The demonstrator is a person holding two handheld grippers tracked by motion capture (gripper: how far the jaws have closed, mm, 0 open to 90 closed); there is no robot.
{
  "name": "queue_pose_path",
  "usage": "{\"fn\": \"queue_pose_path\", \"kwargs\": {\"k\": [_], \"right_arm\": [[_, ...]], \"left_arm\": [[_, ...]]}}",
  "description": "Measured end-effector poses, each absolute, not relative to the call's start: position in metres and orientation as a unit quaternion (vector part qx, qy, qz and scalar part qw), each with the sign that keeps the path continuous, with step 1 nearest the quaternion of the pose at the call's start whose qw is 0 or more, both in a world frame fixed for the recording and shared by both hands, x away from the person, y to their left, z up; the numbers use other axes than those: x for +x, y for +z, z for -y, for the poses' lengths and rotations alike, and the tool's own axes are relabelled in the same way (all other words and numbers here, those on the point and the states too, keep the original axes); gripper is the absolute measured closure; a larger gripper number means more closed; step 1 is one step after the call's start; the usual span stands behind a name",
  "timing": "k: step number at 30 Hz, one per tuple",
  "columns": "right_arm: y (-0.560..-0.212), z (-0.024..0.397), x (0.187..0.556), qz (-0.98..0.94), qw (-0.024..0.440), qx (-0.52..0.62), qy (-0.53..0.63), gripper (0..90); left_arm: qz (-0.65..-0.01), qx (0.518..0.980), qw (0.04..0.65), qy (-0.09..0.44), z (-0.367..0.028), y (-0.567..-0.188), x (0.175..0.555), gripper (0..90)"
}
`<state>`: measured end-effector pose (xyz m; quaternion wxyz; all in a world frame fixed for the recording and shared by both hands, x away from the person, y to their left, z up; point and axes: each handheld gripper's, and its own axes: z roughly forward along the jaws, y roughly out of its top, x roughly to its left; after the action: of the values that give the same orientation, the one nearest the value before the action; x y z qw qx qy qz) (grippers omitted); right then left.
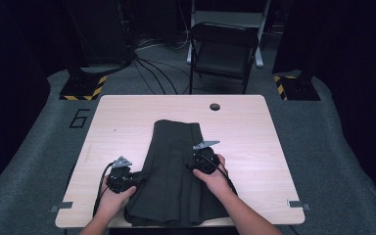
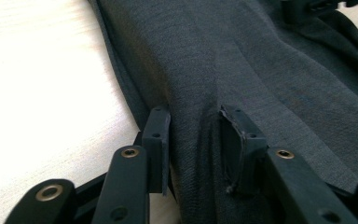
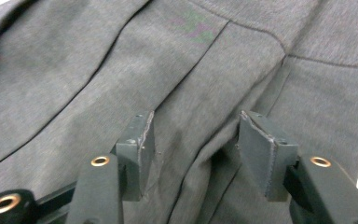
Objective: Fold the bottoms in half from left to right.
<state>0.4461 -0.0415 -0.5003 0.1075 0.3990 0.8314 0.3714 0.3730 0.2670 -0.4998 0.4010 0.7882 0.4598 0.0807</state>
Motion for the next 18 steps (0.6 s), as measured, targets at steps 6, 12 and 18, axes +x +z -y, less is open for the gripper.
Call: {"fn": "queue_pose_path", "kwargs": {"k": [6, 12, 18], "right_arm": [[-0.505, 0.038, 0.458, -0.828, 0.111, 0.408, 0.368, 42.7], [-0.511, 0.039, 0.466, -0.815, 0.102, 0.432, 0.373, 42.8], [-0.509, 0.035, 0.465, -0.827, 0.113, 0.399, 0.379, 65.2]], "left_arm": [[-0.456, 0.791, 0.399, 0.087, -0.267, -0.5, 0.372, 62.6], [-0.455, 0.791, 0.398, 0.089, -0.268, -0.499, 0.371, 62.8], [-0.447, 0.799, 0.391, 0.092, -0.267, -0.497, 0.371, 71.2]]}}
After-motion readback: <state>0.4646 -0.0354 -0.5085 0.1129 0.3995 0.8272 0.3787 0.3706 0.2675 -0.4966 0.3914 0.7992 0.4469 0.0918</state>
